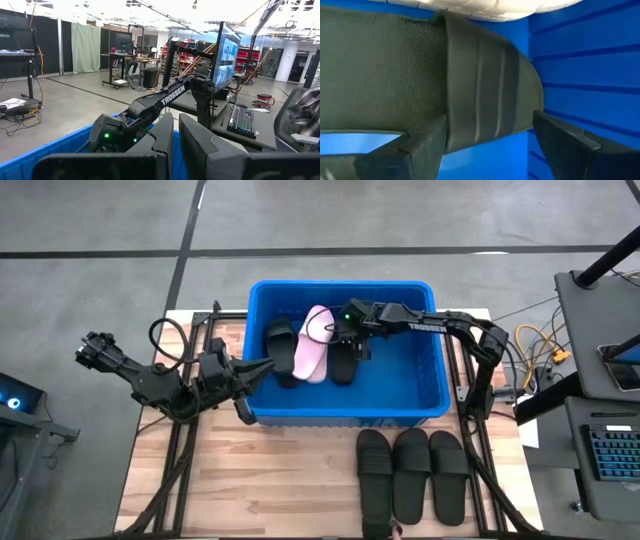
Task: Pick and place slides into bin
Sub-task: Put the black slide into the blue container
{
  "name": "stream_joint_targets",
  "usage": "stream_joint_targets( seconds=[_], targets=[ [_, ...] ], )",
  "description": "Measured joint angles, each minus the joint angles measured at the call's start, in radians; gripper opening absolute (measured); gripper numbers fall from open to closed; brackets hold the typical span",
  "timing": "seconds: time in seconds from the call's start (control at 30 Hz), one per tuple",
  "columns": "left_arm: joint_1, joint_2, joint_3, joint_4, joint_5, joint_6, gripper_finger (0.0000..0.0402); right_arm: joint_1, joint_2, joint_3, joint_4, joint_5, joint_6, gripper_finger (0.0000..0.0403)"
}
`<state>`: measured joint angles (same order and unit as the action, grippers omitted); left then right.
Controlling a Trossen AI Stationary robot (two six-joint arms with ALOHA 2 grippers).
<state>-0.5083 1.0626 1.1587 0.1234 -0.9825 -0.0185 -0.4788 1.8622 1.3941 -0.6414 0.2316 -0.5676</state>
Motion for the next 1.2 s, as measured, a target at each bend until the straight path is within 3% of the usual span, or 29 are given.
stream_joint_targets(
  seconds=[0.13, 0.27, 0.5, 0.73, 0.83, 0.93, 1.03, 1.2],
  targets=[
    [0.0, -0.001, 0.0, 0.0, 0.0, 0.0, 0.0015, 0.002, -0.005, 0.083, -0.055, -0.009, 0.114, 0.0281],
    [0.0, -0.001, 0.0, 0.0, 0.0, 0.0, 0.0015, 0.007, -0.051, 0.15, -0.078, -0.091, 0.191, 0.0264],
    [0.0, -0.009, 0.0, -0.003, 0.0, 0.044, 0.0015, 0.074, -0.236, 0.201, -0.087, -0.106, 0.292, 0.0237],
    [0.0, -0.027, 0.0, -0.001, 0.0, 0.136, 0.0015, 0.257, -0.461, 0.192, -0.098, -0.109, 0.438, 0.0226],
    [0.0, -0.031, 0.0, -0.001, 0.002, 0.138, 0.0015, 0.352, -0.517, 0.19, -0.194, -0.175, 0.505, 0.0227],
    [0.0, -0.033, 0.0, -0.006, 0.005, 0.139, 0.0015, 0.454, -0.548, 0.189, -0.292, -0.228, 0.679, 0.023],
    [0.0, -0.033, 0.0, -0.032, 0.005, 0.14, 0.0015, 0.602, -0.565, 0.188, -0.367, -0.09, 0.881, 0.0229],
    [0.0, -0.031, -0.001, -0.06, 0.005, 0.14, 0.0015, 0.918, -0.545, 0.188, -0.397, 0.232, 0.979, 0.0224]
  ],
)
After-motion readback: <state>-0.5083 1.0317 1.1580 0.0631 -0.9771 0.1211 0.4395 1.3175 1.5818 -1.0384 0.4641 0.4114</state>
